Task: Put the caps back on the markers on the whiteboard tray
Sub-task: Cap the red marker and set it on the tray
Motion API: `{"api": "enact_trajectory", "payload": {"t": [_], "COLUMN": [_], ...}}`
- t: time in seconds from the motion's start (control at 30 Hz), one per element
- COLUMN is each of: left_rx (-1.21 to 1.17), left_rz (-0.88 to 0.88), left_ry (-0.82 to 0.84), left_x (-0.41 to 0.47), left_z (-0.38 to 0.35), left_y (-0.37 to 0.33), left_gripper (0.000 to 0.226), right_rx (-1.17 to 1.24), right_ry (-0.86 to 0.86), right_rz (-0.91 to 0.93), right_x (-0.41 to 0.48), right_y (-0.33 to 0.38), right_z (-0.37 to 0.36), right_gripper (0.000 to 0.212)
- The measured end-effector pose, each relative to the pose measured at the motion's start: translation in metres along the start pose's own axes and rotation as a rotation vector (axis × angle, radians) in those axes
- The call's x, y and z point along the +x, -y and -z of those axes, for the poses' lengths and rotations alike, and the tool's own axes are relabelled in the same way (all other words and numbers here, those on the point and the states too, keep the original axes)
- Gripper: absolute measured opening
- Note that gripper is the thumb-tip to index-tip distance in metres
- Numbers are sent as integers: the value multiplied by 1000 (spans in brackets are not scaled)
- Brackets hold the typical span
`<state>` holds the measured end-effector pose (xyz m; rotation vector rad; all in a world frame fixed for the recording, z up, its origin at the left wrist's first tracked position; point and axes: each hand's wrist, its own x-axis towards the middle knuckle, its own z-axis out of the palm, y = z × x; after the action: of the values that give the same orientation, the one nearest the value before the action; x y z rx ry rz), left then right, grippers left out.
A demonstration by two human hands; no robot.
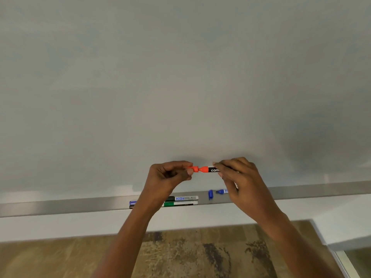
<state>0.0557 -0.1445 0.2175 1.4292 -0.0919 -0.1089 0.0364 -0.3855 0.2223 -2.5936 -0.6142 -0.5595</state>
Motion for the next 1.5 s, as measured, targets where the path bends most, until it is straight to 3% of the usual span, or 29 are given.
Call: {"api": "enact_trajectory", "payload": {"t": [0.1,0.33,0.47,0.8,0.97,1.07,1.17,1.23,1.33,1.5], "left_rx": [-24,-378,-303,-263,-237,-213,-60,177,565,931], "left_rz": [7,195,195,151,145,178,221,195,85,-32], "left_ry": [-7,-93,-125,-120,-174,-202,-223,-210,-95,129], "left_x": [-2,-9,-12,-5,8,12,15,18,23,33], "left_z": [-3,-15,-18,-22,-29,-32,-34,-35,-36,-34], "left_y": [2,11,15,27,42,65,99,122,149,177], "left_gripper": [25,33,23,23,25,16,8,6,6,16], "right_rx": [36,103,81,51,186,166,73,54,93,131], "right_ry": [13,33,49,77,123,141,199,241,274,324], "right_rz": [17,5,19,4,-91,-136,-166,-190,-270,-341], "right_x": [0,-3,-5,-2,-1,-10,-29,-42,-57,-71], "right_y": [5,8,10,4,-16,-37,-56,-65,-79,-95], "right_z": [-1,-4,-5,-10,-23,-36,-55,-71,-95,-126], "right_gripper": [35,31,32,34,29,29,32,33,30,29]}}
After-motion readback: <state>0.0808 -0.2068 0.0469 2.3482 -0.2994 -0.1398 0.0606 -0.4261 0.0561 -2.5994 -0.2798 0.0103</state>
